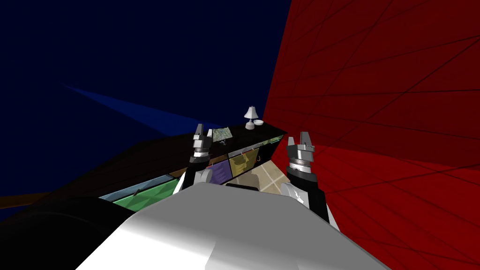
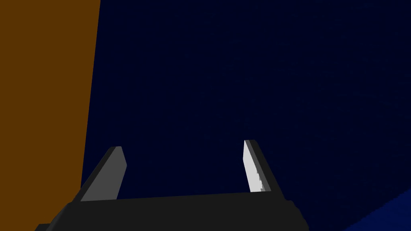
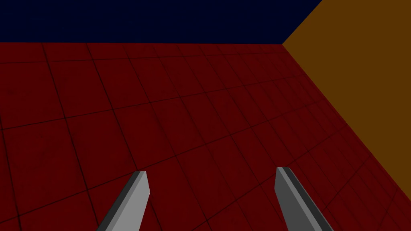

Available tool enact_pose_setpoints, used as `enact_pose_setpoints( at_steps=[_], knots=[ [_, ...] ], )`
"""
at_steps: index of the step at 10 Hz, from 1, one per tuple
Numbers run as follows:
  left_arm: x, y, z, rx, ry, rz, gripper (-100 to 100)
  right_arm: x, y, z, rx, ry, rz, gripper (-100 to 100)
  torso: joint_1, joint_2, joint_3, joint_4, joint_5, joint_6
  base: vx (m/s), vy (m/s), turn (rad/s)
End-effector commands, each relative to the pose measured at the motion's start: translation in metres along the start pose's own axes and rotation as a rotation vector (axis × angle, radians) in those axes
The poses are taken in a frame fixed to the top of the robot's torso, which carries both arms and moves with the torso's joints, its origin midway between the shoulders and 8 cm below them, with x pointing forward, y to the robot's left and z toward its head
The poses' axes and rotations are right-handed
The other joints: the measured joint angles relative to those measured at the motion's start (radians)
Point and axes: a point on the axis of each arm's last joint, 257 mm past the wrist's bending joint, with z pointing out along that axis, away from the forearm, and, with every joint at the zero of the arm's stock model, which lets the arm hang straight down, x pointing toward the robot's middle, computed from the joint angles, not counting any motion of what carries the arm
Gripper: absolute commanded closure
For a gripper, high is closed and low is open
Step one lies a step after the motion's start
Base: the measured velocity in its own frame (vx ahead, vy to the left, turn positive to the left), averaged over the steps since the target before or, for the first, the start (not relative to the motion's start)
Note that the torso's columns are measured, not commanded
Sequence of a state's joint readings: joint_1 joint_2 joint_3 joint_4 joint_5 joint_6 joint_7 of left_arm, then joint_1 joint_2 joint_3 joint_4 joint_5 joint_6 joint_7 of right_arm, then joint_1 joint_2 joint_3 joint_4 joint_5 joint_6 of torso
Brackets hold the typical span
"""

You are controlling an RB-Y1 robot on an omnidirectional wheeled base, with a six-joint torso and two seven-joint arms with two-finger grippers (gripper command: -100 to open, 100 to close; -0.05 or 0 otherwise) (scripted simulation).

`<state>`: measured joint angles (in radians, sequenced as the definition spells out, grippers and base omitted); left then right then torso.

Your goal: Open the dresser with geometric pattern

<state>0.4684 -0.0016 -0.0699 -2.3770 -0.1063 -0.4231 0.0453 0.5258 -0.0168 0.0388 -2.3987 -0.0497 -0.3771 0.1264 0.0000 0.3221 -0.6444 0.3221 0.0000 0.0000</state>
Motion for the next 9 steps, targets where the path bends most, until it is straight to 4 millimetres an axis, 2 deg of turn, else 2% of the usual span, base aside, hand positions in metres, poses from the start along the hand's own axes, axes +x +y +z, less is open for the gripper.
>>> enact_pose_setpoints(
  at_steps=[1, 4, 5, 6, 9],
  knots=[
    [0.0, 0.0, 0.0, 0.0, 0.0, 0.0, 0, 0.0, 0.0, 0.0, 0.0, 0.0, 0.0, 0, 0.0, 0.074, -0.147, 0.074, 0.0, 0.0, 0.0, 0.0, 0.0],
    [0.0, 0.0, 0.0, 0.0, 0.0, 0.0, 0, 0.0, 0.0, 0.0, 0.0, 0.0, 0.0, 0, 0.0, 0.296, -0.59, 0.295, 0.0, 0.0, 0.0, 0.0, 0.0],
    [0.004, 0.004, -0.002, -0.004, 0.032, 0.008, -100, 0.0, 0.0, 0.0, 0.0, 0.0, 0.0, 0, 0.0, 0.369, -0.738, 0.369, 0.0, 0.0, 0.012, -0.015, 0.012],
    [0.007, 0.007, -0.004, -0.007, 0.053, 0.011, -100, 0.0, 0.0, 0.0, 0.0, 0.0, 0.0, 0, 0.0, 0.403, -0.807, 0.402, 0.0, 0.0, 0.018, -0.036, 0.018],
    [0.01, 0.023, -0.011, -0.021, 0.1, 0.012, -100, 0.0, 0.0, 0.0, 0.001, 0.0, 0.0, 0, -0.001, 0.415, -0.832, 0.415, 0.0, 0.0, 0.026, -0.054, 0.025]
  ],
)
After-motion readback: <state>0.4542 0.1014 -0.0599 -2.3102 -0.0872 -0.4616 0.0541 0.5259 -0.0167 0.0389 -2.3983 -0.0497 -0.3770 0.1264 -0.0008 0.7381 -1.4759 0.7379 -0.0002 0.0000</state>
